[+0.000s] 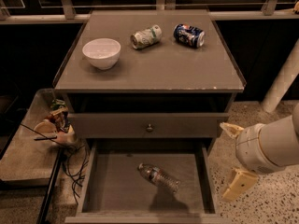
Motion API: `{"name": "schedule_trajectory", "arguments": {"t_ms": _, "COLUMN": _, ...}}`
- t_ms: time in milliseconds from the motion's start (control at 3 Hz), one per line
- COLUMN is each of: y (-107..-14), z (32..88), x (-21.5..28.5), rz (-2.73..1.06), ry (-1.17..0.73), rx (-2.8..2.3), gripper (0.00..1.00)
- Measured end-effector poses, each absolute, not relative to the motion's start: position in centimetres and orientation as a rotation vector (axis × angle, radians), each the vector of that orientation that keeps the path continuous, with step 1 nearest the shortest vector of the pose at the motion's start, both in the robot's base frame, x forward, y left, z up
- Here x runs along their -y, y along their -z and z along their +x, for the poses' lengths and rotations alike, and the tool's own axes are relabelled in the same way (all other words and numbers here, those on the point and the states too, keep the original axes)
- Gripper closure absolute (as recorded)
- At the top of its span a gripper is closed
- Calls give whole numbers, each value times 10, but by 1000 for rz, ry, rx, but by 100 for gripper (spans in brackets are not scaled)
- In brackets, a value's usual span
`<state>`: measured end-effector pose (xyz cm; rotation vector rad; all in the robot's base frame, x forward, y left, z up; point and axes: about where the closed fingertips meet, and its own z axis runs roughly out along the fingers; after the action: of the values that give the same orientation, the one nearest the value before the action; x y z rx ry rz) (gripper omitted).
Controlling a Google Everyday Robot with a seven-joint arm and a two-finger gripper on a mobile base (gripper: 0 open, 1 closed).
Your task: Pick water bottle from middle drawer and place on counter
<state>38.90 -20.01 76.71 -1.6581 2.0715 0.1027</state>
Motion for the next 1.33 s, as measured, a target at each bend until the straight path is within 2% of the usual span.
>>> {"name": "schedule_trajectory", "arguments": {"t_ms": 667, "y": -735, "z": 391, "x": 193, "rz": -1661, "ry": -154, "rx": -2106, "gripper": 0}}
{"name": "schedule_trajectory", "arguments": {"t_ms": 1333, "y": -628, "z": 401, "x": 166, "rz": -1622, "ry": -302, "rx": -2155, "gripper": 0}}
